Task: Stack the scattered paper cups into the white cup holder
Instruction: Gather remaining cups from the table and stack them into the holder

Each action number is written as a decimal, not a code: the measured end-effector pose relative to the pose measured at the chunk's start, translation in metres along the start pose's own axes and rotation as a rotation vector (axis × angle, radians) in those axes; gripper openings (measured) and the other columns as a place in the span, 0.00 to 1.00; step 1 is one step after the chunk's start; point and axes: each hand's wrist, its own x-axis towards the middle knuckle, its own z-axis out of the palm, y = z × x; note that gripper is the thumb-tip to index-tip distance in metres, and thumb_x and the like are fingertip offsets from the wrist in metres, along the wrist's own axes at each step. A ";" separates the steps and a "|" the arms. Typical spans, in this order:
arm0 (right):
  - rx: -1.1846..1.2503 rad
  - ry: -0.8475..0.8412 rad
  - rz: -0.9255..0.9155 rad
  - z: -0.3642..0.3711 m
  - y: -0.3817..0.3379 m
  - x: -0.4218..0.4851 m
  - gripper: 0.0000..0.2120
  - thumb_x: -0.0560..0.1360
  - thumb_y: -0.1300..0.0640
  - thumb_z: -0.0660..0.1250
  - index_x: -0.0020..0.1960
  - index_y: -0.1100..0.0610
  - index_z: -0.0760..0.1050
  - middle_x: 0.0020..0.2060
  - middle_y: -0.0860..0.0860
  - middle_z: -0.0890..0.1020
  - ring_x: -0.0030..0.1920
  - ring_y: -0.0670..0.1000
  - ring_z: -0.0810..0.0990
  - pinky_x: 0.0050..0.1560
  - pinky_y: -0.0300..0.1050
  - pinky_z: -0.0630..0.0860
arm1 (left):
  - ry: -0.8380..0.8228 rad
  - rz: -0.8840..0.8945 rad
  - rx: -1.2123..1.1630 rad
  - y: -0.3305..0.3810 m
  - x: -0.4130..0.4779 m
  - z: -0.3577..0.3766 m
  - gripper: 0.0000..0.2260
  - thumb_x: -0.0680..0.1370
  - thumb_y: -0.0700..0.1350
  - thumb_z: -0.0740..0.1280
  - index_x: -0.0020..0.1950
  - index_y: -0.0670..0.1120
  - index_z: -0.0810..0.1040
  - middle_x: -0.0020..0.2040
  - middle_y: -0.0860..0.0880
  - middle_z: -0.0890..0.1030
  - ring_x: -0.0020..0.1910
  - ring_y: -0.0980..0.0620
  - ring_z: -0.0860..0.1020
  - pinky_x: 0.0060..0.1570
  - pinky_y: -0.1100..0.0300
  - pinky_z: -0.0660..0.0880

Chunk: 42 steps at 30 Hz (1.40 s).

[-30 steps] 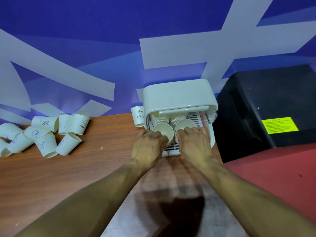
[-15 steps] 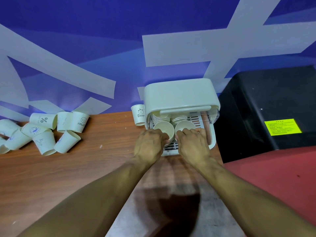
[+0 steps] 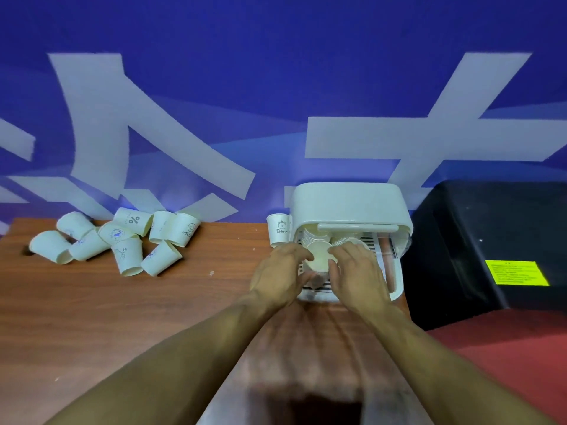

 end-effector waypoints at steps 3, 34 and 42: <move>0.070 0.080 -0.078 -0.013 -0.037 0.004 0.10 0.71 0.58 0.62 0.47 0.58 0.80 0.41 0.53 0.80 0.41 0.57 0.78 0.45 0.51 0.77 | 0.029 -0.033 0.030 -0.010 -0.021 -0.020 0.15 0.76 0.54 0.70 0.61 0.55 0.78 0.61 0.55 0.77 0.59 0.52 0.75 0.56 0.58 0.72; 0.224 -0.438 0.015 0.145 -0.356 0.082 0.17 0.75 0.52 0.66 0.63 0.55 0.74 0.57 0.50 0.77 0.58 0.52 0.77 0.56 0.51 0.75 | 0.183 -0.587 -0.201 -0.349 -0.151 -0.162 0.15 0.76 0.57 0.68 0.61 0.56 0.77 0.54 0.54 0.81 0.49 0.53 0.80 0.50 0.53 0.76; 0.190 -0.532 0.244 0.177 -0.364 0.095 0.20 0.74 0.54 0.70 0.64 0.57 0.73 0.58 0.53 0.77 0.58 0.55 0.76 0.56 0.49 0.74 | 0.150 -0.659 -0.316 -0.399 -0.120 -0.139 0.16 0.77 0.51 0.69 0.63 0.51 0.75 0.59 0.48 0.77 0.54 0.48 0.78 0.54 0.54 0.72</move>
